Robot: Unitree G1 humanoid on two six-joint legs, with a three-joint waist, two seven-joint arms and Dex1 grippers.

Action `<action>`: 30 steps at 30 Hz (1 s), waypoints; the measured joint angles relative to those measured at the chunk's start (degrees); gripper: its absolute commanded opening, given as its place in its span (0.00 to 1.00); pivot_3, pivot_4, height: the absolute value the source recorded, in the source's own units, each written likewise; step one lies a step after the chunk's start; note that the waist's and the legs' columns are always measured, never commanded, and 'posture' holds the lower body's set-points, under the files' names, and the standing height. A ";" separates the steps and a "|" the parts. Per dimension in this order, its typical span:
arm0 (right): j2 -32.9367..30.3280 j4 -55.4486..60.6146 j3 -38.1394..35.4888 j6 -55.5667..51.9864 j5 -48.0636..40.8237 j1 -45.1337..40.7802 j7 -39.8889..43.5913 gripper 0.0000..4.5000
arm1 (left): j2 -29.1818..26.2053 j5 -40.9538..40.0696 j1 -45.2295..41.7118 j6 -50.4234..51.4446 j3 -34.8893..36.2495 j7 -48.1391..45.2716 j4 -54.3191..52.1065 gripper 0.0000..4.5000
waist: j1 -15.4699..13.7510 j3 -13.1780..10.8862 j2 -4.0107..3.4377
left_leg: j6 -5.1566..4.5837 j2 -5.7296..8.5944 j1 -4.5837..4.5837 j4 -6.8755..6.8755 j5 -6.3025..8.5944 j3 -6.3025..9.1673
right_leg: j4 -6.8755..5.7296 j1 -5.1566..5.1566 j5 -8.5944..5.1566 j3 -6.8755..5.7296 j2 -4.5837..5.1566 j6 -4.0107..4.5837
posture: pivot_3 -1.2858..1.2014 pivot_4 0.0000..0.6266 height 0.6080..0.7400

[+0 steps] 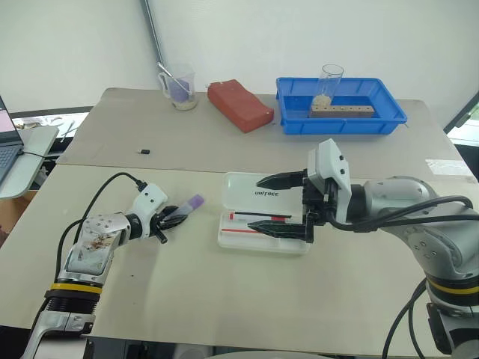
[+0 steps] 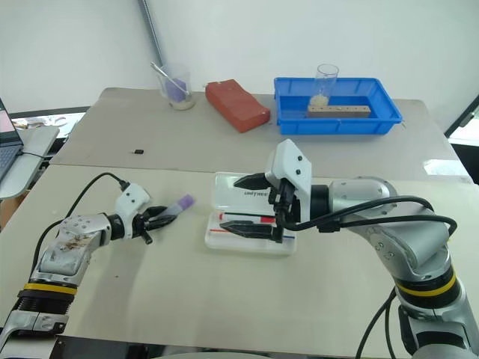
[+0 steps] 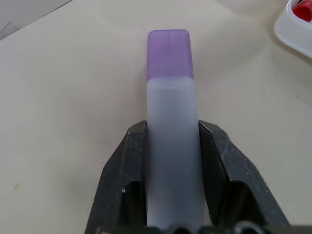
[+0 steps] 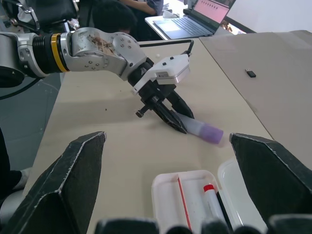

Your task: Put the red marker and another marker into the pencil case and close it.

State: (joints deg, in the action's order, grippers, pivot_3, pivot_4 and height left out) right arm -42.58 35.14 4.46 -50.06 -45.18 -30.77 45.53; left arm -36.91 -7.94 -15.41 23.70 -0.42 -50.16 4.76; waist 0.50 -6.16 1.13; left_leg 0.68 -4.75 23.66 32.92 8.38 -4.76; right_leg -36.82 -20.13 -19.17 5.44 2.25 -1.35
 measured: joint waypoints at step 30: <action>-8.38 3.88 -8.68 1.10 1.56 16.73 -2.38 1.00 | 3.78 3.54 -17.94 -12.52 -23.60 -20.10 -6.69 0.21 | 0.14 0.00 -0.05 | -0.02 0.09 0.09 0.08 -0.01 0.09 | 0.08 0.05 -0.02 0.10 -0.09 -0.05 | 0.52 0.24 1.00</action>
State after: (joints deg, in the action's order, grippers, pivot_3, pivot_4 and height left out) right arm -50.96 39.02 -4.22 -48.95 -43.62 -14.03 43.16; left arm -33.12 -4.40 -33.35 11.19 -24.02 -70.25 -1.94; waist 0.64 -6.16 1.09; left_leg 0.67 -4.65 23.75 33.00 8.37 -4.67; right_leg -36.74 -20.08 -19.18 5.54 2.16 -1.40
